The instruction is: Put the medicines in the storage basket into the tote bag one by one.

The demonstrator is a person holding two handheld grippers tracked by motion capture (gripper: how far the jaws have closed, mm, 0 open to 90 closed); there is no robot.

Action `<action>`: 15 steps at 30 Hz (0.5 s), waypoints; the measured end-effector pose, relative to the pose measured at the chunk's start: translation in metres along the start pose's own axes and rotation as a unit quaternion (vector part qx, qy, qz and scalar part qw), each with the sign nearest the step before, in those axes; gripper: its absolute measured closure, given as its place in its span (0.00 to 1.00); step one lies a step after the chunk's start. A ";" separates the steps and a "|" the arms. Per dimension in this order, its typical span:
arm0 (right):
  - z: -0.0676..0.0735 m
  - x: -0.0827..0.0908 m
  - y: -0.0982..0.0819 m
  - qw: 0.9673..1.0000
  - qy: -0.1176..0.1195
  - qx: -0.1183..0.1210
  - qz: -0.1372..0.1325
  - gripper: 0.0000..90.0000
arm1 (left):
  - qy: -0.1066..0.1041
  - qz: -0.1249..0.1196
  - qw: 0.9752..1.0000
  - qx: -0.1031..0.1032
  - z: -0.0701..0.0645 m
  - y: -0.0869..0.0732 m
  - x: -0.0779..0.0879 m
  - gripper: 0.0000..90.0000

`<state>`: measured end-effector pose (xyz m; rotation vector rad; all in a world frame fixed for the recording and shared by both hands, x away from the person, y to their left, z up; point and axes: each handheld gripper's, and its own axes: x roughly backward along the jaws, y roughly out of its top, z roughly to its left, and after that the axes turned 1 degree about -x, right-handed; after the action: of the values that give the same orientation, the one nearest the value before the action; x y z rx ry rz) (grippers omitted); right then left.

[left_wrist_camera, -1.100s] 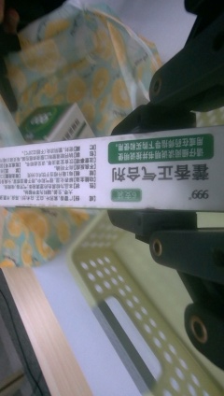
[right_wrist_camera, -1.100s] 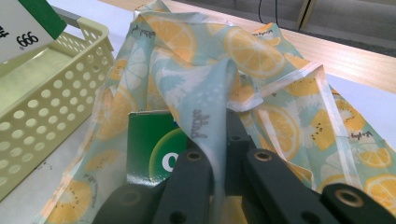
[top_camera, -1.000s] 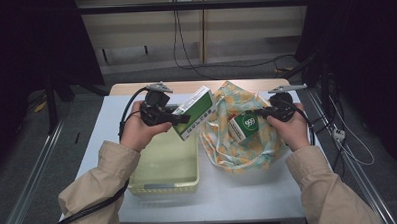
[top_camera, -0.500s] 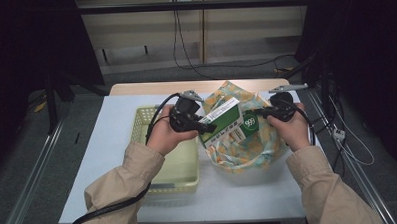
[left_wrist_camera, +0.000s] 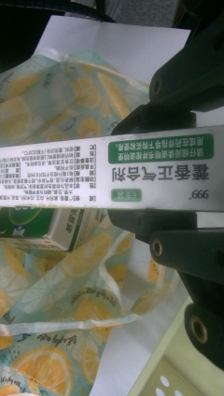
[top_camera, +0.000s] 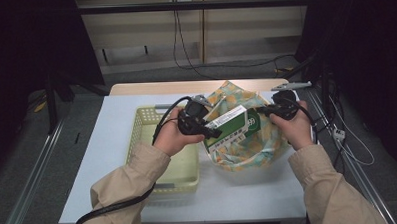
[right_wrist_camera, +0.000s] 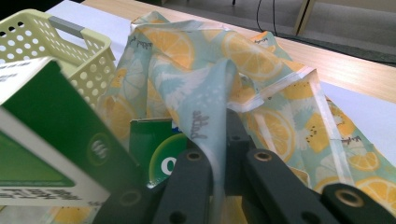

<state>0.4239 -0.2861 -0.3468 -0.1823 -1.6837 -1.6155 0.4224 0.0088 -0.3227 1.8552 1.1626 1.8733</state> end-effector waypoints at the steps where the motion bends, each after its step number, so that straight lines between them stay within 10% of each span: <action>1: -0.001 0.000 0.000 1.000 -0.001 -0.001 0.001 1.00 | 0.002 -0.001 1.000 0.001 0.000 -0.001 0.002 0.70; 15: -0.003 0.001 0.001 1.000 -0.005 -0.004 -0.002 1.00 | -0.008 0.038 0.999 -0.007 -0.001 -0.005 -0.009 0.70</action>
<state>0.4246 -0.2889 -0.3455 -0.1912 -1.6861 -1.6281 0.4214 0.0057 -0.3324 1.9286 1.0842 1.8979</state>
